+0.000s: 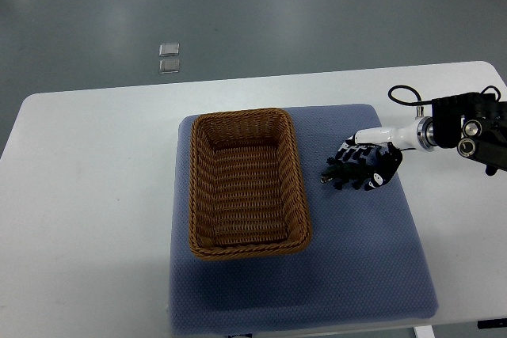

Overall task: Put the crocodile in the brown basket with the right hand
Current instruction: 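Lower the right hand onto the crocodile and close its fingers around it, then lift the crocodile with the right hand toward the wicker basket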

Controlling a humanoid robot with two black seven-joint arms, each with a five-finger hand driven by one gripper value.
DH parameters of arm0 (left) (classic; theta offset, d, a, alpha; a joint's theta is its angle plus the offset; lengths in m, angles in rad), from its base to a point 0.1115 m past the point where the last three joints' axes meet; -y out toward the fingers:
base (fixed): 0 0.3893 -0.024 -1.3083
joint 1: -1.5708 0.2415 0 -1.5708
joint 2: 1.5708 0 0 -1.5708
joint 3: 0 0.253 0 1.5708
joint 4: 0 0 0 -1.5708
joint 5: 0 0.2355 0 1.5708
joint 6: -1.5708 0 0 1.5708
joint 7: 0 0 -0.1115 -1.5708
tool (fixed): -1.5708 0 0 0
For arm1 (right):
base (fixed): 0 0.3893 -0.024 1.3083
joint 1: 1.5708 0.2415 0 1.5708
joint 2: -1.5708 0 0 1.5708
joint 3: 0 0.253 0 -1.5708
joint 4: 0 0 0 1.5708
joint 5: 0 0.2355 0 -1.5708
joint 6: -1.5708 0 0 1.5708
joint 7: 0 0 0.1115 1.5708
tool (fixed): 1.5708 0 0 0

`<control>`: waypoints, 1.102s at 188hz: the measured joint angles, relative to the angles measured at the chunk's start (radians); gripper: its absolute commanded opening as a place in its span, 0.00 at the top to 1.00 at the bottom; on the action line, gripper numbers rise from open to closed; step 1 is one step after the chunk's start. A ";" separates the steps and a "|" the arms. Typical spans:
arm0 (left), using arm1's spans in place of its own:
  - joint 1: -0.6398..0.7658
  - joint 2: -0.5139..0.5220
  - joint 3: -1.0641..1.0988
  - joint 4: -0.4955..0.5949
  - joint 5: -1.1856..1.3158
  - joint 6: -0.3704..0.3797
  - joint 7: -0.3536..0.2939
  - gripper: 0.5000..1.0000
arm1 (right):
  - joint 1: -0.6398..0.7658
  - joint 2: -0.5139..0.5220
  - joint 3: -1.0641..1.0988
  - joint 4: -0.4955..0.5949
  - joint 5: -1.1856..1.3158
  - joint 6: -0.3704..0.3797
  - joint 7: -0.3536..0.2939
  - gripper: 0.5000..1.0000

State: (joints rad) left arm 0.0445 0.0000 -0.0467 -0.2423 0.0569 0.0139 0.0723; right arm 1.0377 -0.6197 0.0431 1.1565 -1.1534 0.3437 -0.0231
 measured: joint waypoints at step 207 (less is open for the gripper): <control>0.002 0.000 0.001 -0.007 0.000 0.000 0.000 0.00 | 0.097 -0.054 0.042 -0.006 -0.033 0.009 0.023 1.00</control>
State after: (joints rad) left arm 0.0460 0.0000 -0.0454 -0.2494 0.0567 0.0138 0.0728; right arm 1.1347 -0.6735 0.0854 1.1507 -1.1864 0.3531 0.0000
